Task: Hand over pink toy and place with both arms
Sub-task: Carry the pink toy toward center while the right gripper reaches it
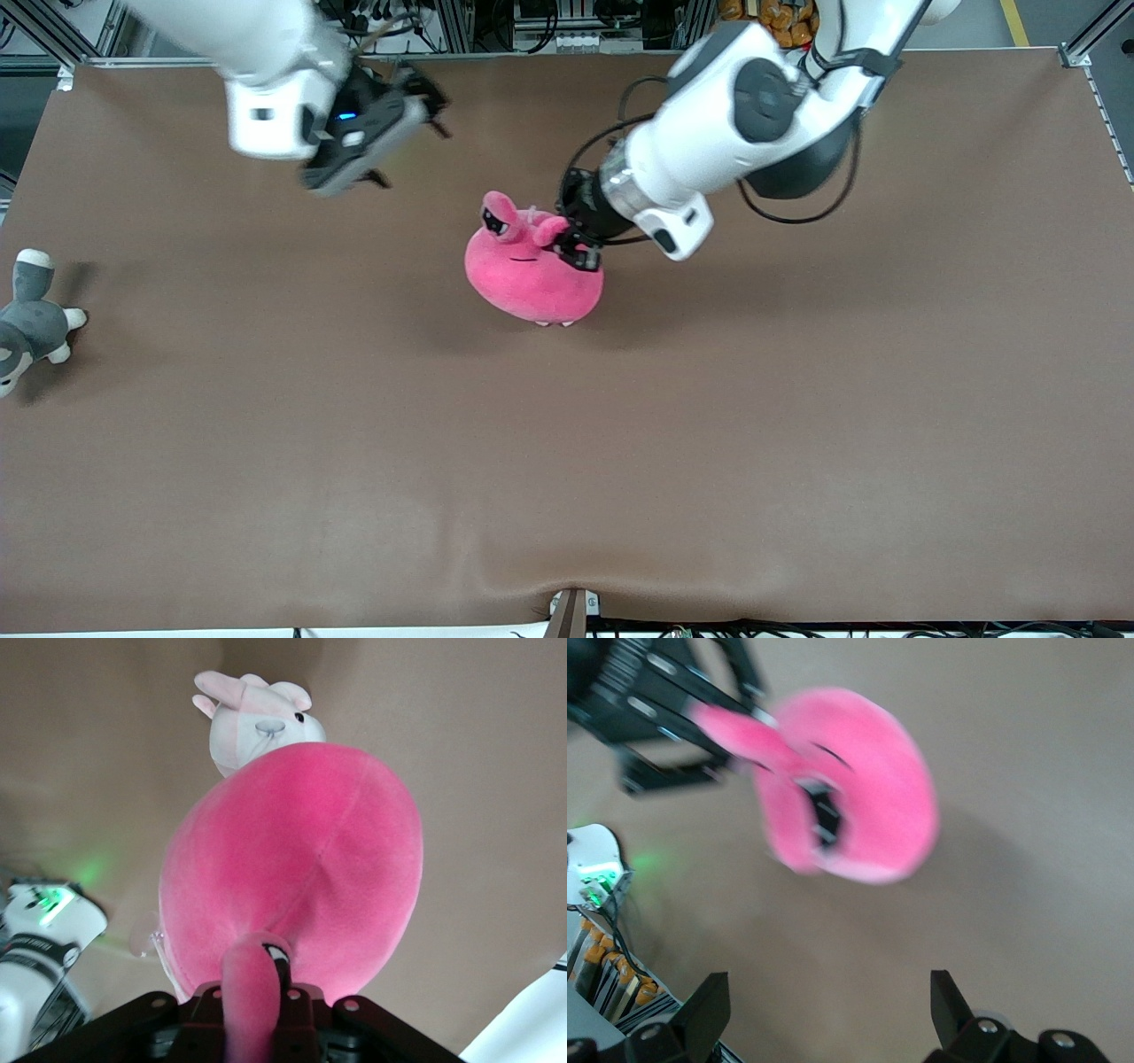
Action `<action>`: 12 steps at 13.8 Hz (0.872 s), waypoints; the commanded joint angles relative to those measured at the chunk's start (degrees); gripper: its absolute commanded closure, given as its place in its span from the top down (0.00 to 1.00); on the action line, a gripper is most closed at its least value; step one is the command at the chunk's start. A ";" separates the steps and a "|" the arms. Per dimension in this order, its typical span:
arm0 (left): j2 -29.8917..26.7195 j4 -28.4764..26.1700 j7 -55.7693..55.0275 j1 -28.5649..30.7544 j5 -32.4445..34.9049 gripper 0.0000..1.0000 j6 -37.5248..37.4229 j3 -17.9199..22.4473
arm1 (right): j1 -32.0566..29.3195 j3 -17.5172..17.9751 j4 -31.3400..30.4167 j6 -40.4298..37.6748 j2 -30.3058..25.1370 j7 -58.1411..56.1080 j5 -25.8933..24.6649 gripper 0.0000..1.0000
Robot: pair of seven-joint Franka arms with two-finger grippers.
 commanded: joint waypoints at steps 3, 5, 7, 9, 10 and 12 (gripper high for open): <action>2.16 2.23 -1.79 -2.52 3.70 0.00 1.96 0.57 | 2.07 -0.71 0.87 5.30 5.41 -0.46 0.08 1.00; 2.07 2.23 -1.79 -2.60 4.05 0.00 2.05 0.57 | 1.98 -0.71 -0.18 5.65 6.38 -0.64 -3.25 1.00; 1.98 2.23 -1.70 -2.52 4.41 0.00 2.05 0.57 | 2.94 -0.71 -1.06 5.65 6.39 -0.90 -4.41 1.00; 1.98 2.23 -1.53 -2.52 4.41 0.00 2.14 0.57 | 3.30 -0.62 -1.59 5.65 6.39 -0.90 -4.41 1.00; 1.98 2.23 -1.44 -2.52 4.41 0.00 2.14 0.57 | 3.30 -0.62 -1.59 5.57 6.39 -0.90 -4.32 1.00; 1.98 2.23 -1.44 -2.52 4.49 0.00 2.05 0.57 | 3.38 -0.62 -2.03 6.26 6.39 -0.81 -4.32 0.86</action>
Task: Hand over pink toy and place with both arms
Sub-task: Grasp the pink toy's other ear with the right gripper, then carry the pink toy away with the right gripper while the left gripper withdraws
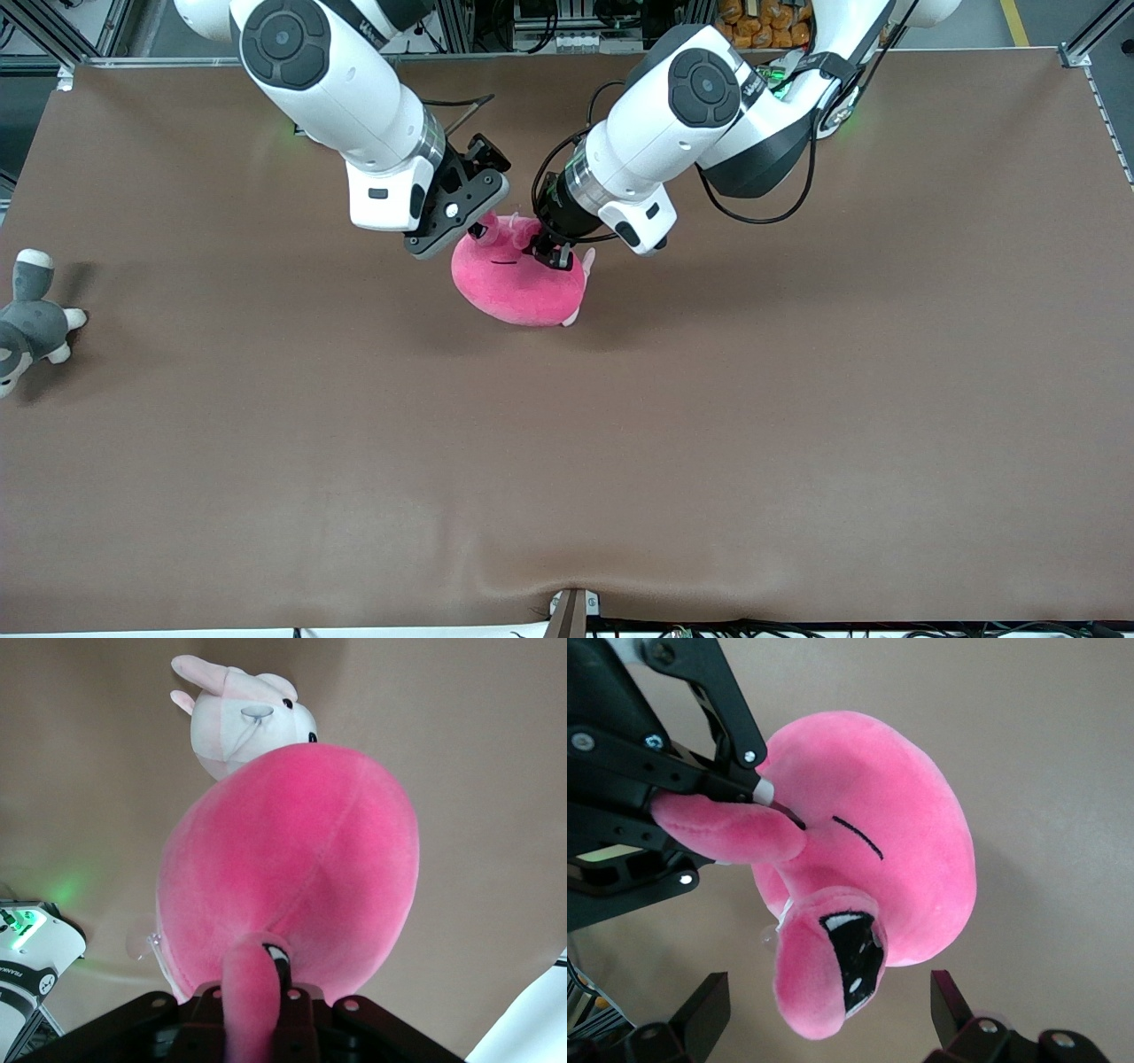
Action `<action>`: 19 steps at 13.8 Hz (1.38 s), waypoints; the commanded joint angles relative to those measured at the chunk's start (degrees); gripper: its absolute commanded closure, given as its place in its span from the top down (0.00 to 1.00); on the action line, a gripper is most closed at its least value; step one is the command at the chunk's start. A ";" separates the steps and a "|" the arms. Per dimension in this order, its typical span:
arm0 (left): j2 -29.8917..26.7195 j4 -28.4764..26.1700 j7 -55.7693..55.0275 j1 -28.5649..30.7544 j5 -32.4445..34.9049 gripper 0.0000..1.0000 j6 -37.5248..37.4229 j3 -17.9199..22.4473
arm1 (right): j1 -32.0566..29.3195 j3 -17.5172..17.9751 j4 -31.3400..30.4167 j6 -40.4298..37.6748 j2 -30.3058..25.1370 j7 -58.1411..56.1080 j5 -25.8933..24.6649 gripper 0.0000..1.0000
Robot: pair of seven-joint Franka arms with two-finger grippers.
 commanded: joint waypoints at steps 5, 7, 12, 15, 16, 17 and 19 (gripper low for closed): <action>0.50 1.43 -0.61 -0.32 1.51 0.00 0.02 0.20 | 0.28 -0.14 -1.03 2.49 -0.62 -0.07 -0.71 0.00; 0.50 1.43 -0.61 -0.32 1.60 0.00 0.02 0.29 | 0.10 -0.14 -1.03 2.49 -0.62 -0.07 -0.71 0.00; 0.24 1.43 -0.61 0.29 1.77 1.00 -0.15 0.46 | -3.84 -0.32 -2.69 1.18 -0.89 -0.77 -0.71 0.00; -1.33 1.43 0.17 0.82 8.85 1.00 -0.94 0.55 | -9.54 -0.49 -4.28 -1.63 -1.24 -11.20 -0.89 0.00; -2.12 1.26 1.48 1.60 12.29 1.00 -1.64 0.47 | -12.61 -0.49 -4.28 -2.94 -0.98 -15.32 -0.89 0.00; -2.74 1.34 4.63 2.31 14.58 1.00 -4.08 0.47 | -15.69 -0.58 -4.54 -4.17 -0.80 -20.76 -0.89 0.00; -3.88 1.35 14.80 4.24 15.92 1.00 -7.52 0.47 | -22.28 -0.58 -6.82 -4.54 -0.62 -32.45 -0.89 0.00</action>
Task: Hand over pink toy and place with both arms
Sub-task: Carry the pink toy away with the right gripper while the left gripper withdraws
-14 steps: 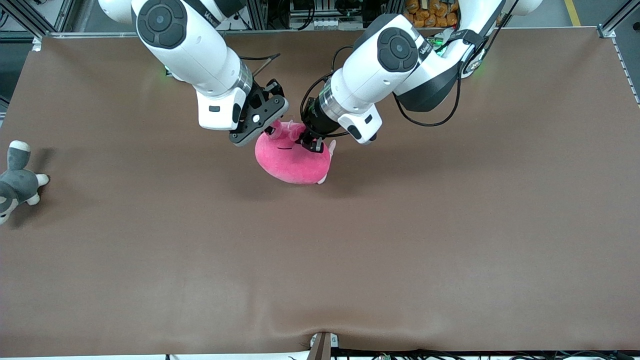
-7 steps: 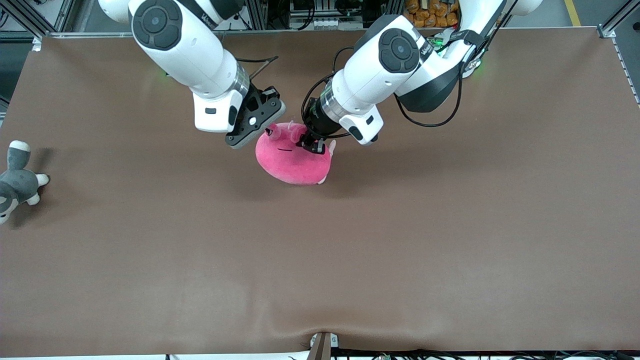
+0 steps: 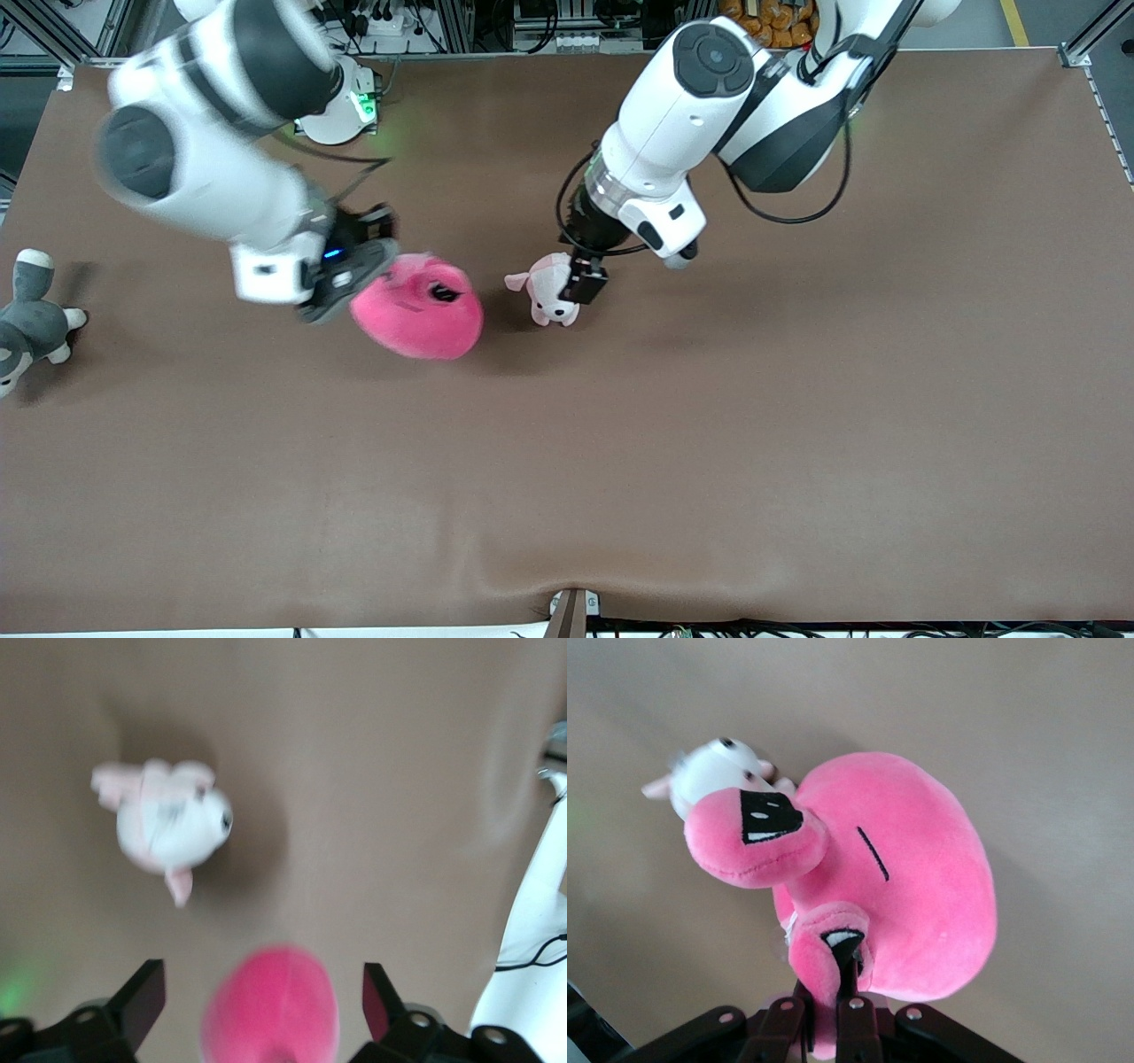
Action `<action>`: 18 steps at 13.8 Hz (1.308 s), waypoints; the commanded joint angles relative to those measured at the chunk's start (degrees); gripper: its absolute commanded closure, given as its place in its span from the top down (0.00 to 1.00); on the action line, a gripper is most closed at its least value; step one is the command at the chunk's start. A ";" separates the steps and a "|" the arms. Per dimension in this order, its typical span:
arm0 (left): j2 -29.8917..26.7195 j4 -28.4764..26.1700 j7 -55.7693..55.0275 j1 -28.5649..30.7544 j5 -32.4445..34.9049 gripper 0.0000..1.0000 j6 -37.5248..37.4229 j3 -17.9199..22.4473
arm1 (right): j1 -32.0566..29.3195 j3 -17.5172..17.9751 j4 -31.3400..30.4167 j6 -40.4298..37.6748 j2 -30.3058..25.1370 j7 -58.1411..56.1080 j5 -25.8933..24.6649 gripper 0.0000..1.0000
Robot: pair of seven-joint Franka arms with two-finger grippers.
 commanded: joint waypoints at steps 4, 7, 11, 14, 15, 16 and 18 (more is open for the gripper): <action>-4.97 -0.68 25.64 6.97 3.97 1.00 -12.34 0.11 | -17.89 0.99 -3.81 -1.95 3.44 -27.97 0.08 0.00; -7.18 -0.60 44.59 11.45 7.42 1.00 -20.94 0.03 | -24.31 1.07 -3.72 -6.52 7.39 -30.38 0.08 0.00; -11.12 -0.42 64.33 16.55 11.29 1.00 -30.80 -0.06 | -29.50 1.07 -3.55 -9.95 12.49 -38.88 0.35 0.00; -14.64 -0.42 75.02 21.03 11.29 1.00 -33.80 -0.06 | -30.57 0.99 -3.20 -11.54 14.87 -47.25 -0.53 0.00; -16.22 -0.85 81.69 23.40 10.33 1.00 -33.72 0.02 | -30.66 0.99 -3.02 -11.37 15.05 -47.43 -1.14 0.08; -17.02 -1.47 87.41 24.73 10.32 1.00 -33.72 0.11 | -30.83 0.99 -2.76 -11.28 15.31 -47.61 -1.32 0.53; -20.26 -4.79 95.52 24.57 10.15 1.00 -33.54 4.14 | -31.09 1.07 -2.41 -11.28 15.40 -48.83 -1.24 1.00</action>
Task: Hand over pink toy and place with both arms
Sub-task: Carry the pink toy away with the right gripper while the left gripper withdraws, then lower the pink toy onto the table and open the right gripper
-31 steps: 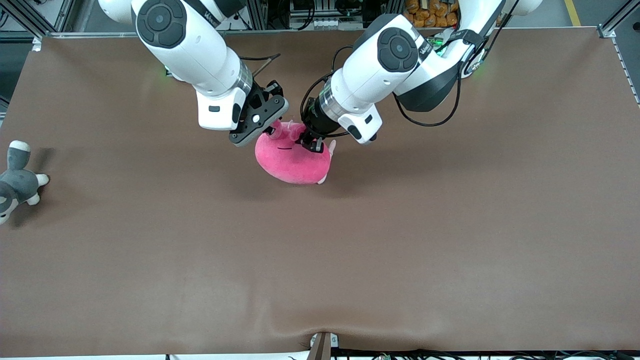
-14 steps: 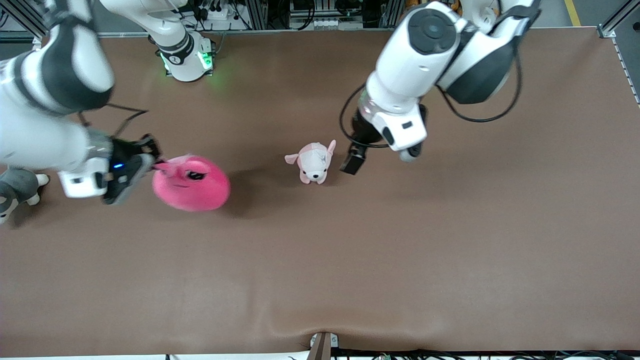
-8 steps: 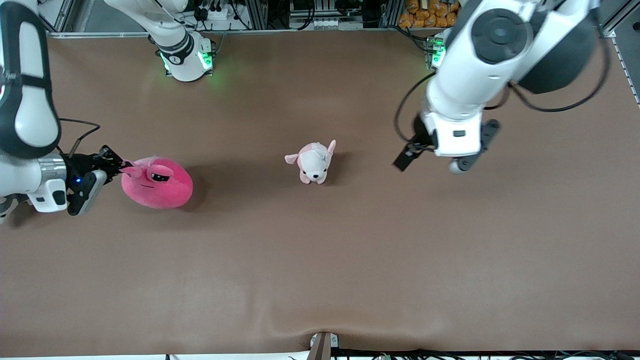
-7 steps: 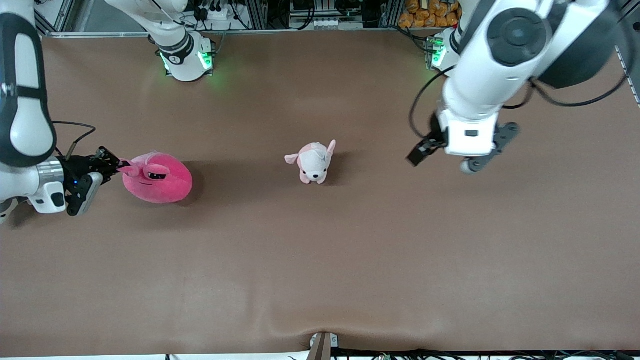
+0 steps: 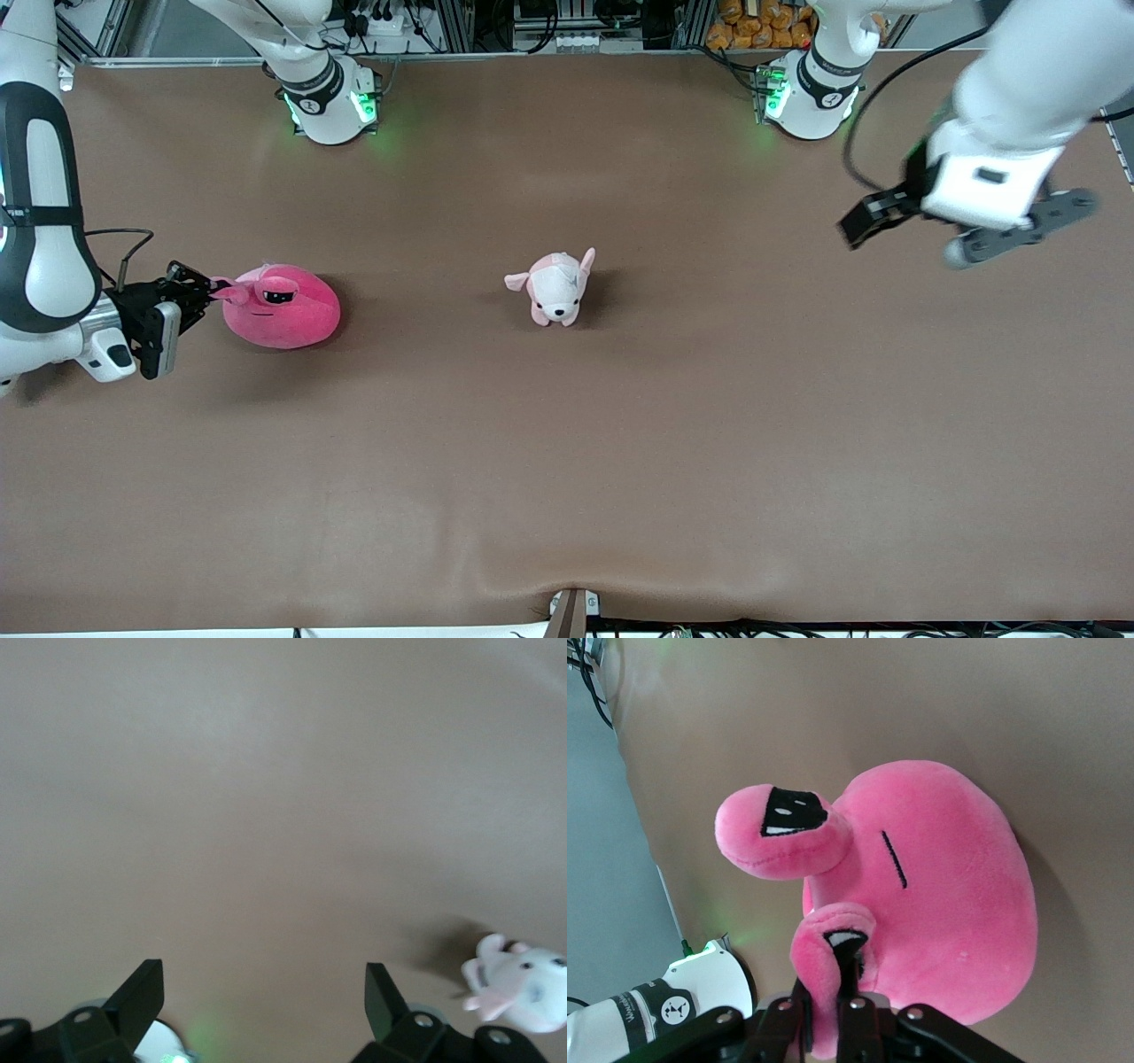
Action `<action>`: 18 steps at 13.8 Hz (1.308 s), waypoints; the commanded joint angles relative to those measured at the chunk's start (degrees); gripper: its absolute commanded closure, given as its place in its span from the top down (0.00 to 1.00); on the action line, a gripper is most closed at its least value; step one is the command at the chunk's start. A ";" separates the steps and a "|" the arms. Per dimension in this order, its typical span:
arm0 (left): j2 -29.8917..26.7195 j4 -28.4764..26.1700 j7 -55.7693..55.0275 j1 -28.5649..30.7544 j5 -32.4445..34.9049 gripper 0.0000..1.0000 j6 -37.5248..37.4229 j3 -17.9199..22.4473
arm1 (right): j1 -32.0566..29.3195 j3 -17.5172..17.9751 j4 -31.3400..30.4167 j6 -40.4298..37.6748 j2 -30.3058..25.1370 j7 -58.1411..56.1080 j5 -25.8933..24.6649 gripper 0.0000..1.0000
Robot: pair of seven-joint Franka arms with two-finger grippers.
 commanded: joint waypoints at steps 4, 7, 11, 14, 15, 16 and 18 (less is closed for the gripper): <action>-12.90 -14.80 19.08 2.57 -8.29 1.00 2.86 10.04 | 0.13 1.68 10.25 -1.83 -0.38 -0.65 -0.38 1.00; -19.15 -22.19 22.97 0.65 -7.95 1.00 4.96 14.00 | 3.47 1.60 12.65 -1.57 -4.32 6.08 -0.64 1.00; -19.95 -21.95 23.15 -4.37 0.13 1.00 4.97 14.36 | 4.09 1.60 12.47 -1.83 -9.34 20.59 -0.91 1.00; -18.21 -20.46 24.20 -4.29 0.14 1.00 4.97 14.54 | 4.53 1.60 12.47 -0.88 -13.73 30.69 -3.96 1.00; -18.02 -20.45 26.21 -3.94 0.05 1.00 4.97 14.54 | 5.84 1.77 12.56 0.09 -14.70 34.29 -7.03 1.00; -18.02 -20.19 27.97 -3.68 -0.56 1.00 4.97 14.54 | 6.37 1.60 12.56 -0.08 -15.76 37.12 -7.41 1.00; -17.67 -19.22 28.34 -2.80 -1.61 1.00 4.97 14.80 | 7.25 1.42 11.77 0.19 -17.96 44.57 -7.94 1.00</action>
